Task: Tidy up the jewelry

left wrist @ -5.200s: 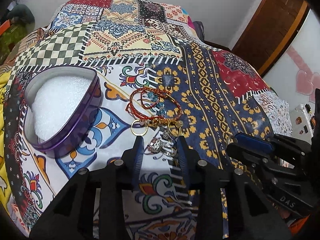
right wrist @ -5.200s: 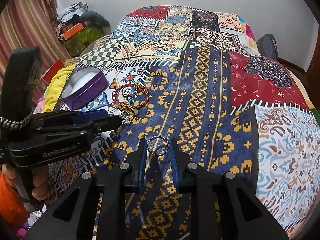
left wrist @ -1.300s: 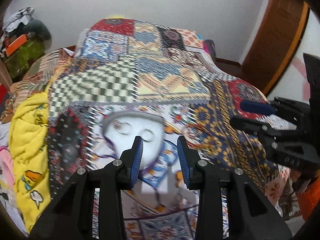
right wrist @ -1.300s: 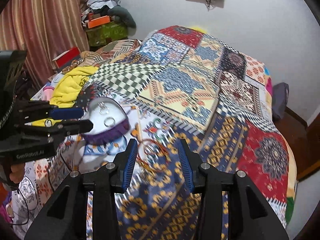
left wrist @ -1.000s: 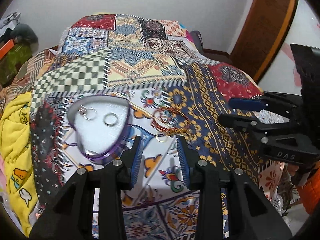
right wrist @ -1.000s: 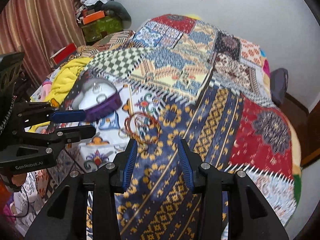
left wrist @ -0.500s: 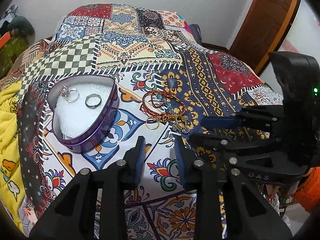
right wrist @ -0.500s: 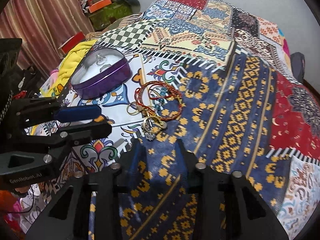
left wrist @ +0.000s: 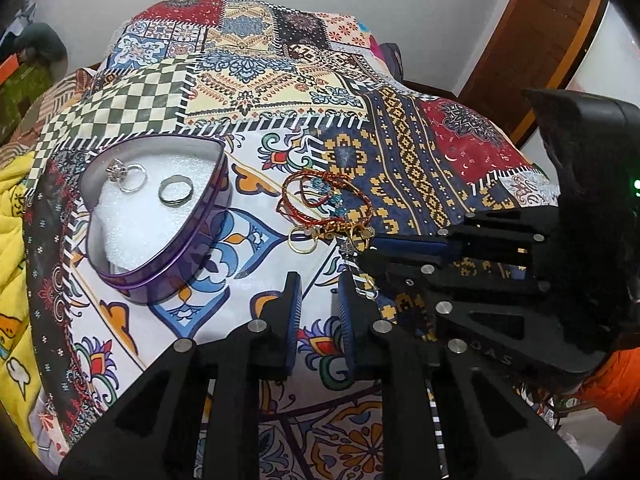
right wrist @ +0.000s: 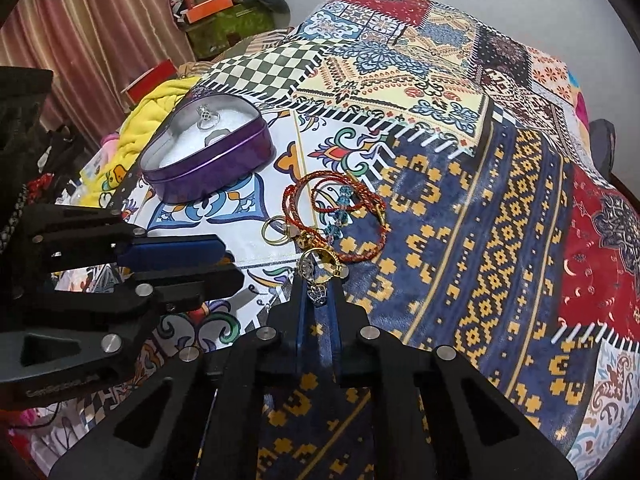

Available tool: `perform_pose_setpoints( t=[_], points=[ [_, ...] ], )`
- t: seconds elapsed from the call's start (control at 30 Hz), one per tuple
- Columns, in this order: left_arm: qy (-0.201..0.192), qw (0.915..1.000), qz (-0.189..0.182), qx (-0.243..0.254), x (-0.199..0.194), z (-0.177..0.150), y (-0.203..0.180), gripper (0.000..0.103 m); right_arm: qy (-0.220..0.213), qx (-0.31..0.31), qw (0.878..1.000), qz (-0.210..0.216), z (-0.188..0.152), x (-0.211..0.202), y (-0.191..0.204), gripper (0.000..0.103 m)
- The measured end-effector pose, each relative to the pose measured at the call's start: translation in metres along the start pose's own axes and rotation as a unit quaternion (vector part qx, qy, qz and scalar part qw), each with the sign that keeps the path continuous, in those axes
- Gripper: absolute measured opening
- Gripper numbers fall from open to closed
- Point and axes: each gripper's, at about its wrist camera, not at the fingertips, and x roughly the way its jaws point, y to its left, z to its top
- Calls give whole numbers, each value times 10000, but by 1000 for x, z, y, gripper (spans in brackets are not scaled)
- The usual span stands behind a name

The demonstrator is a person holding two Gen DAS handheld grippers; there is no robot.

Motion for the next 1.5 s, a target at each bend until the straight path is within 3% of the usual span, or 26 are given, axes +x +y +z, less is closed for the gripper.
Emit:
perform_pose_setpoints(
  t=[0.53,0.97,1.03,1.33,1.5],
  points=[
    [225,9995,-50,197,23,9,-21,18,-290,232,9988,-305,-9,-33,-24,9],
    [150,9994,-32,308,38,20,-27,18,-659,443,9962,-358,-2,-53,-39,9],
    [127,9993,-7,357,39,21,-29,8,-649,480,9962,-341,-2,-52,-42,9],
    [37,9995,-47,318,21,14,-28,8,-644,491,9961,-354,-2,-55,-41,9],
    [-197,9996,-7,203,-5,13,-20,8,-788,453,9952,-355,5,-65,-36,9]
  ],
)
